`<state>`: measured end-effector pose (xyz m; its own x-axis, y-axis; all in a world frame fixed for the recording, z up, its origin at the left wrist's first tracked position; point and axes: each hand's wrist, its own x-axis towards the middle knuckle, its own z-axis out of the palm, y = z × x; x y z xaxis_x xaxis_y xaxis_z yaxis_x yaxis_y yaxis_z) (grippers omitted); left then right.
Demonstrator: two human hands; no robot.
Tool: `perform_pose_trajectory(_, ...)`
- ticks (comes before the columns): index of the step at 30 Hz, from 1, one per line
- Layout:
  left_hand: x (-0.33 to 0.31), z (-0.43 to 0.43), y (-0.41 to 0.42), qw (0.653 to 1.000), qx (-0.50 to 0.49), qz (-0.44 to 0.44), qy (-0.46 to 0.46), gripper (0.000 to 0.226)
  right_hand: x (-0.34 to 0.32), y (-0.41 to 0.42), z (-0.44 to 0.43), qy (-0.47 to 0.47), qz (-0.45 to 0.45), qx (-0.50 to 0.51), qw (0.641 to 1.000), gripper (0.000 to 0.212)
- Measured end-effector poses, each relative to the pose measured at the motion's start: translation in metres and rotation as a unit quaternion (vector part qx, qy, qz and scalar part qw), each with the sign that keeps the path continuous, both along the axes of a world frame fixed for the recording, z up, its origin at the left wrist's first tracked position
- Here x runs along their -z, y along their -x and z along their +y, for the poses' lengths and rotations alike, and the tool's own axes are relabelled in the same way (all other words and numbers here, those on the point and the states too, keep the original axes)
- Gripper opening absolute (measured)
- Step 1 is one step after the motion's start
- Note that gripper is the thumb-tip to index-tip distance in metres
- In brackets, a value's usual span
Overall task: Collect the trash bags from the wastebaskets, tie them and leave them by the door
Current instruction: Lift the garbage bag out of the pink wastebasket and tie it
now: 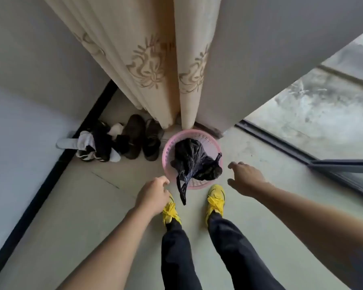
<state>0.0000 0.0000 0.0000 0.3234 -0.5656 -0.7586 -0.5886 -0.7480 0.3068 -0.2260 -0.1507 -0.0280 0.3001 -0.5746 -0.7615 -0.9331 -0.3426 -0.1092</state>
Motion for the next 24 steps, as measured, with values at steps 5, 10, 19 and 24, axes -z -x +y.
perform_pose_trajectory(5, 0.121, -0.016, -0.01, 0.994, 0.104, -0.041, 0.013, 0.055, 0.112, 0.01, 0.028, 0.016, 0.073, 0.102, 0.992, 0.045)
perform_pose_trajectory(10, 0.219, -0.044, -0.019, 0.96, 0.252, -0.114, 0.053, 0.09, 0.2, 0.011, 0.04, 0.075, 0.013, 0.131, 0.988, 0.072)
perform_pose_trajectory(19, 0.285, -0.073, 0.008, 0.895, 0.427, -0.071, 0.102, 0.046, 0.246, 0.014, 0.045, 0.104, -0.141, 0.37, 0.912, 0.018)
perform_pose_trajectory(24, 0.266, -0.075, 0.004, 0.995, 0.015, 0.084, 0.048, 0.013, 0.223, 0.008, 0.026, 0.055, -0.284, 0.577, 0.764, 0.022)
